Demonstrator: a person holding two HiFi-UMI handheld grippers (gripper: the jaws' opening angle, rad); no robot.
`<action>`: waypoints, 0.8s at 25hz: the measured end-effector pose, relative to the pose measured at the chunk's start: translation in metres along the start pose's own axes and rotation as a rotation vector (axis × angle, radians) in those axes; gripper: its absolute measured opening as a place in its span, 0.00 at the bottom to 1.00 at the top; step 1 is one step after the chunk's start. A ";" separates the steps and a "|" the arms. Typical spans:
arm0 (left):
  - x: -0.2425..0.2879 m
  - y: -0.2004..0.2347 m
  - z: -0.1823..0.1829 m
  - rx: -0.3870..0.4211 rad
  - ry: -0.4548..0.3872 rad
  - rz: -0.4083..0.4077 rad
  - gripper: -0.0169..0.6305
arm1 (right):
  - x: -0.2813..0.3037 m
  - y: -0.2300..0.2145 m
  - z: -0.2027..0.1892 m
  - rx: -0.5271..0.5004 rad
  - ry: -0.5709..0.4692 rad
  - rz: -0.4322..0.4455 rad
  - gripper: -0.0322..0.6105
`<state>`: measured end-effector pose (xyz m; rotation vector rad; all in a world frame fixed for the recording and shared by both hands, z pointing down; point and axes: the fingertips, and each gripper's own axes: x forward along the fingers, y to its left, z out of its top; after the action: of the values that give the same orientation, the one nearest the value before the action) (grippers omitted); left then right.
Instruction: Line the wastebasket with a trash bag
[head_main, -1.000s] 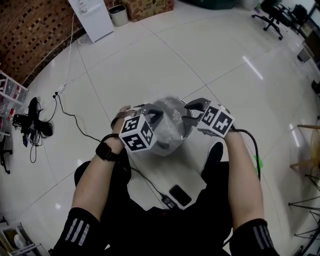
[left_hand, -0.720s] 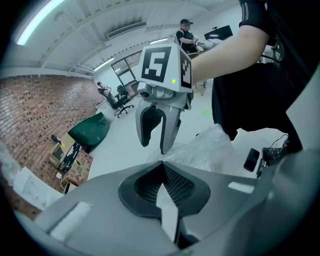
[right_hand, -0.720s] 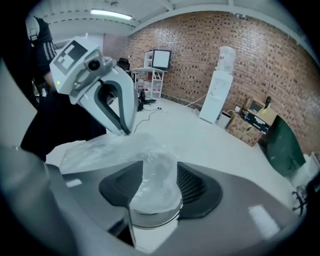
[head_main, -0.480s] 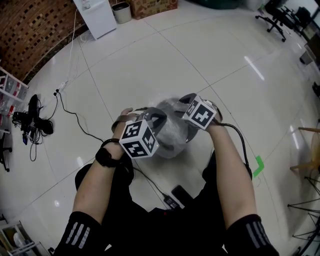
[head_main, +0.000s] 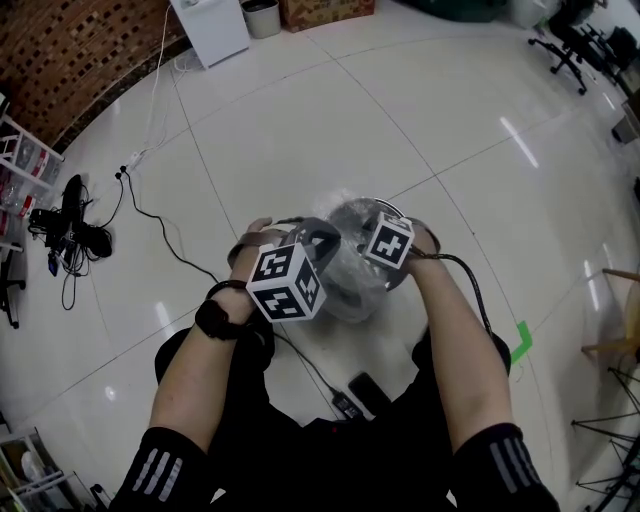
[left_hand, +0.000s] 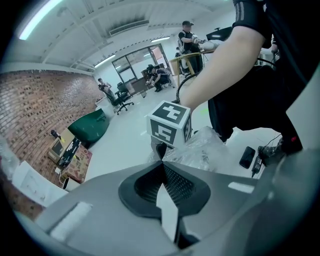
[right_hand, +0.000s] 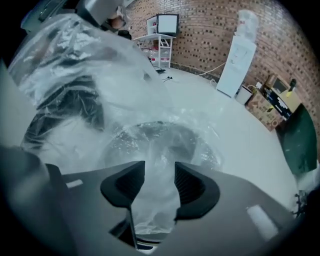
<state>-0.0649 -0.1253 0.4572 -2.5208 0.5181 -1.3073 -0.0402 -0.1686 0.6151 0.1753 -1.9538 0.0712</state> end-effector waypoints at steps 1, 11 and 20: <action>0.000 0.001 -0.002 -0.004 0.007 0.000 0.02 | 0.006 0.002 -0.002 -0.001 0.016 0.012 0.36; 0.008 0.002 -0.033 -0.012 0.128 -0.063 0.02 | 0.065 0.019 -0.036 0.072 0.157 0.138 0.33; 0.016 -0.002 -0.042 -0.017 0.172 -0.107 0.02 | 0.118 0.022 -0.055 0.063 0.210 0.172 0.33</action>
<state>-0.0903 -0.1325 0.4933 -2.4935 0.4356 -1.5748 -0.0371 -0.1499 0.7460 0.0383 -1.7547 0.2550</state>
